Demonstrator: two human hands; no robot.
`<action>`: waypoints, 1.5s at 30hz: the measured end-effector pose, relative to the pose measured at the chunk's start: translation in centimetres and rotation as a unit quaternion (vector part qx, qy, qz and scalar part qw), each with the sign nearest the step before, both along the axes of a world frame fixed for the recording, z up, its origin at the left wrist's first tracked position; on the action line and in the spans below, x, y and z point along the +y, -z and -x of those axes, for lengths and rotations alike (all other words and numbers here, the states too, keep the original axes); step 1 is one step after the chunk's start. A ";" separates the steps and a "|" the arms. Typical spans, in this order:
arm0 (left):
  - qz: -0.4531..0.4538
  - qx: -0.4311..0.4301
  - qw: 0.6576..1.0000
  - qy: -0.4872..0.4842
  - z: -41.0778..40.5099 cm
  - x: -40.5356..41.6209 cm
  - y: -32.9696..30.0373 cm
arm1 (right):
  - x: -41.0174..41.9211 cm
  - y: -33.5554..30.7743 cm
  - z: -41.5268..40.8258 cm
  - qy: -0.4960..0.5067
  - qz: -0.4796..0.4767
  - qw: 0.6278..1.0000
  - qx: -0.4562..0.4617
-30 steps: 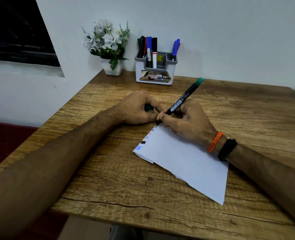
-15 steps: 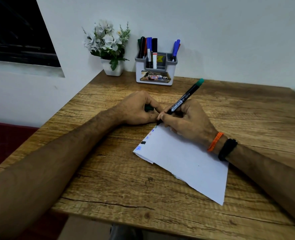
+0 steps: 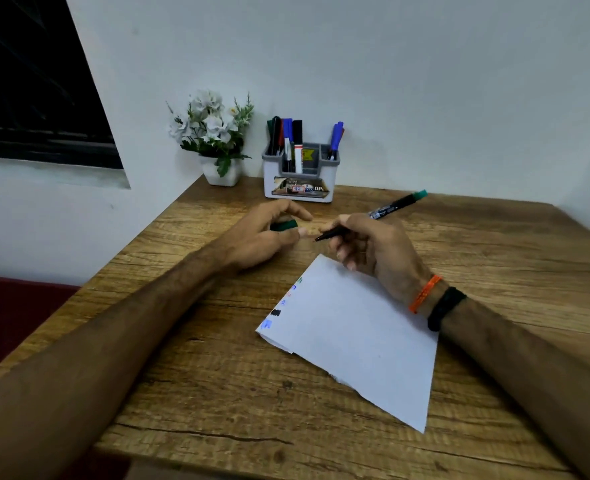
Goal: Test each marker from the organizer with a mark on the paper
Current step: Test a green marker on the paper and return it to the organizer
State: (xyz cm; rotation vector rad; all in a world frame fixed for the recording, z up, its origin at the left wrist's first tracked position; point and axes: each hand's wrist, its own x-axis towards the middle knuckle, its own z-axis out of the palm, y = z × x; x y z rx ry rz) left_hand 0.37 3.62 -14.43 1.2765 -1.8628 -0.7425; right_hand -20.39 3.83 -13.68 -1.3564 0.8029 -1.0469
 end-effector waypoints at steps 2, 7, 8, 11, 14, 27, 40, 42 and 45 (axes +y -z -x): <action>-0.004 0.036 0.999 0.004 0.1 0.0 -0.1 | -0.4 -0.3 0.4 -0.022 -0.040 0.999 -0.022; 0.026 0.027 0.999 0.006 0.1 0.2 -0.3 | -0.7 -0.7 0.7 0.009 -0.020 0.999 -0.036; 0.033 0.022 0.999 0.008 0.1 0.1 -0.4 | -0.7 -0.8 0.7 0.022 -0.010 0.999 -0.030; 0.059 0.009 0.998 0.005 0.2 0.1 -0.5 | -0.5 -0.8 0.7 0.046 0.003 0.999 -0.024; 0.050 0.062 0.997 0.011 0.3 0.0 -0.6 | -0.3 -0.9 0.7 0.054 0.015 0.998 -0.009; 0.029 0.104 0.994 0.003 0.7 0.0 -0.5 | 0.0 -0.7 0.6 0.057 0.034 0.998 0.021; 0.031 0.126 0.991 0.017 0.7 0.2 -0.7 | -0.8 0.0 1.2 0.043 0.037 0.998 0.025; 0.033 0.132 0.991 0.013 0.6 0.2 -0.8 | -0.7 0.2 1.1 0.053 0.049 0.997 0.032; 0.027 0.126 0.992 0.008 0.7 0.2 -0.6 | -0.8 0.3 0.9 0.060 0.077 0.994 0.050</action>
